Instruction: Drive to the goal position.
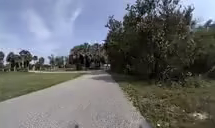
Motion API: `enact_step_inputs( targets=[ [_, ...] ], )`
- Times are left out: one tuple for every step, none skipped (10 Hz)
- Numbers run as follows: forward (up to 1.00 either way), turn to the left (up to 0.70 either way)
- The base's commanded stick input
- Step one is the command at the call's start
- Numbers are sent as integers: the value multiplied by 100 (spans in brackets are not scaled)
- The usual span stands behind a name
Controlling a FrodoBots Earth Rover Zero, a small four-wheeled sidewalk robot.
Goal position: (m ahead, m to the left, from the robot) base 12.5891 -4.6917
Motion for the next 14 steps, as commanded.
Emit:
enact_step_inputs(
  targets=[
    [70,14],
    [70,3],
    [70,0],
    [70,0],
    [70,0],
    [70,0],
    [70,0],
    [70,0],
    [70,0],
    [70,0],
    [70,0],
    [70,0],
    [70,0],
    [70,0]
  ],
)
